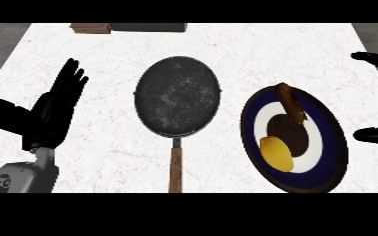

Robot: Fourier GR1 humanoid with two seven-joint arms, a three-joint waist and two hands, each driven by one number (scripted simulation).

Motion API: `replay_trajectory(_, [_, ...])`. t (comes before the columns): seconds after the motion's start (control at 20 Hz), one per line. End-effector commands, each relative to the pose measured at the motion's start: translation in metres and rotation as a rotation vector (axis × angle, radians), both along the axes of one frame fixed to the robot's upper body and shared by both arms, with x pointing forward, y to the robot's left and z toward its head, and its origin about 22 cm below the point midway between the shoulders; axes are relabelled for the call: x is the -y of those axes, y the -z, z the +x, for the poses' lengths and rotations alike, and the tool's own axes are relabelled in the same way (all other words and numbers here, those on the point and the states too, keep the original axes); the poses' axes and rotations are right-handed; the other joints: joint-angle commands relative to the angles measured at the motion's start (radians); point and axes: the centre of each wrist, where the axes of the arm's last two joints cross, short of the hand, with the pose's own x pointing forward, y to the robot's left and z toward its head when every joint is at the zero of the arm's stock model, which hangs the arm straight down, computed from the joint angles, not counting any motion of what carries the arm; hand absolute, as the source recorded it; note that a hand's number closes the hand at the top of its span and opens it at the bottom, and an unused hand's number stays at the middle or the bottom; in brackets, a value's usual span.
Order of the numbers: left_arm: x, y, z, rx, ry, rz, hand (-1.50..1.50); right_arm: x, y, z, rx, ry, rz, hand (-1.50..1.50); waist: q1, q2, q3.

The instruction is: Pick the lemon from the plate and place it in the pan

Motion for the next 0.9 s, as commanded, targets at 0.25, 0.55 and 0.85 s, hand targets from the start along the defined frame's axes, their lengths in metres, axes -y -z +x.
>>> replay_trajectory(0.25, [0.001,-0.002,0.004,-0.009,-0.005,0.005,0.0,-0.025,0.012,0.004,0.117,-0.246,-0.384,-1.5,-0.002,-0.006,-0.004])
replay_trajectory(0.55, [-0.008,0.001,0.018,-0.009,-0.018,0.009,0.0,-0.03,0.041,-0.009,0.111,-0.342,-0.676,-1.5,-0.019,-0.006,-0.004])
replay_trajectory(0.85, [-0.008,0.003,0.006,-0.023,-0.022,0.0,0.0,0.0,0.039,-0.014,0.216,-0.311,-0.743,-1.5,-0.026,-0.013,-0.005])
